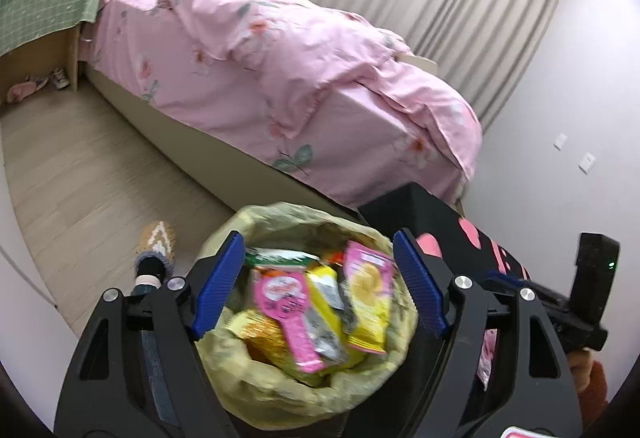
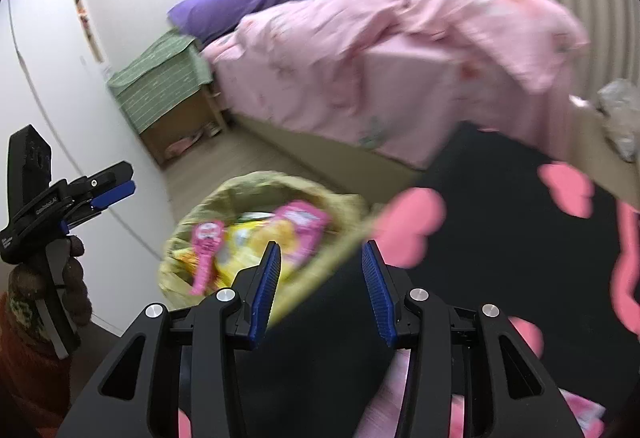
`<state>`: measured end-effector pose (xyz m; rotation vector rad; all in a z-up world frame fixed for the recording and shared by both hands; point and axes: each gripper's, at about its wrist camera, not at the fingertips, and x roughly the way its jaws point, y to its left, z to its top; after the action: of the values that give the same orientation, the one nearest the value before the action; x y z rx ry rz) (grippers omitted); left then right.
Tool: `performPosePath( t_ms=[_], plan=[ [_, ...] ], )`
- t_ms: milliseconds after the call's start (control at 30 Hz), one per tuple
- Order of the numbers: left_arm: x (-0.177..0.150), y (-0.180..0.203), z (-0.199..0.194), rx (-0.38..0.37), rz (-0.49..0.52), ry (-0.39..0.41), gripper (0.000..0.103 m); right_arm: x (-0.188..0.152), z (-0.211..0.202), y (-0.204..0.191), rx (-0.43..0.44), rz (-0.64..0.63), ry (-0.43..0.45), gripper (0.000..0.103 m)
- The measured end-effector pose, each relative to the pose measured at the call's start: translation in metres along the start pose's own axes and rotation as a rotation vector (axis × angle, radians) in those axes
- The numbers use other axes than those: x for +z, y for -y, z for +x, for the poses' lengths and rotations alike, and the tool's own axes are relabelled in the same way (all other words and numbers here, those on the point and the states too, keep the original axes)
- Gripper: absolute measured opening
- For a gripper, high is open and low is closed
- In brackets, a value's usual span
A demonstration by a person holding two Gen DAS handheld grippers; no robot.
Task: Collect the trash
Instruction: 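Carry the lollipop card and pink packet over the yellow bag and release both, then move both tools back over the table toward the remaining wrappers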
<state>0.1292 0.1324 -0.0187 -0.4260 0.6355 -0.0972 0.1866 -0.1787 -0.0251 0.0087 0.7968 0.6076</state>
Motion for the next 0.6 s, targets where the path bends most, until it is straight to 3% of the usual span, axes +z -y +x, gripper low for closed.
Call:
performPosePath(
  t_ms=[267,433,600],
  plan=[
    [-0.043,0.082,0.039,-0.139,0.178,-0.167,0.073,-0.051,-0.095,0.074,-0.178,0.095,0.109,0.046],
    [-0.077,0.135,0.062,-0.21,0.314,-0.275,0.073,-0.075,-0.113,0.105,-0.219,0.097,0.062,0.047],
    [-0.099,0.168,0.066,-0.218,0.401,-0.32,0.073,-0.09,-0.108,0.129,-0.261,0.075,0.031,0.047]
  ],
)
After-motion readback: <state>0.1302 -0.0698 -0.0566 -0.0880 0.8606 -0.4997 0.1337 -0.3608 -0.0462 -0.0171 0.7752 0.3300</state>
